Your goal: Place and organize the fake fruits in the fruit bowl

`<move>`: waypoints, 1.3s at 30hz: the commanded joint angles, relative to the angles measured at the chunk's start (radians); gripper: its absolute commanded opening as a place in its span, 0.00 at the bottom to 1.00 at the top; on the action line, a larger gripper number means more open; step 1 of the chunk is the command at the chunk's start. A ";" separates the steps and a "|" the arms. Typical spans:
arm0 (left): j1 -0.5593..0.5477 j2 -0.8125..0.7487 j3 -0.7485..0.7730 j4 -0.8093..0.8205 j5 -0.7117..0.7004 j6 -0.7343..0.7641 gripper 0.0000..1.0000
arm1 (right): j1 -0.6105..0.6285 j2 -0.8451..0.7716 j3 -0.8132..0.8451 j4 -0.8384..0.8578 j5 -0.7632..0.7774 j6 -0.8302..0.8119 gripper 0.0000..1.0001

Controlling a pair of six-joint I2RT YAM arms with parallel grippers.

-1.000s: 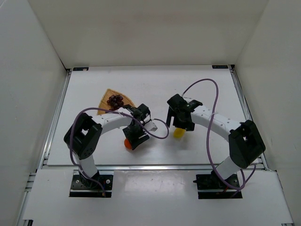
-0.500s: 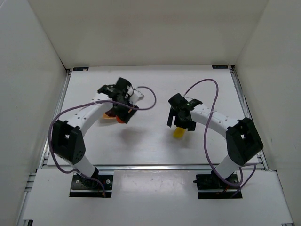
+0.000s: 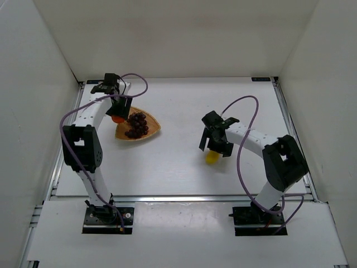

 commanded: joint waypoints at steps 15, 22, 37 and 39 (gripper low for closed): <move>0.035 0.106 0.017 -0.065 0.103 -0.049 0.80 | -0.054 0.112 -0.035 0.096 -0.078 0.020 0.72; 0.035 0.031 0.006 -0.087 0.113 -0.049 1.00 | -0.054 0.113 -0.044 0.096 -0.078 0.001 0.29; 0.159 -0.429 -0.110 0.045 -0.080 -0.168 1.00 | -0.054 0.111 0.031 0.053 -0.062 -0.030 0.10; 0.180 -0.466 -0.207 0.045 -0.108 -0.168 1.00 | -0.045 0.102 0.056 0.044 -0.062 -0.040 0.02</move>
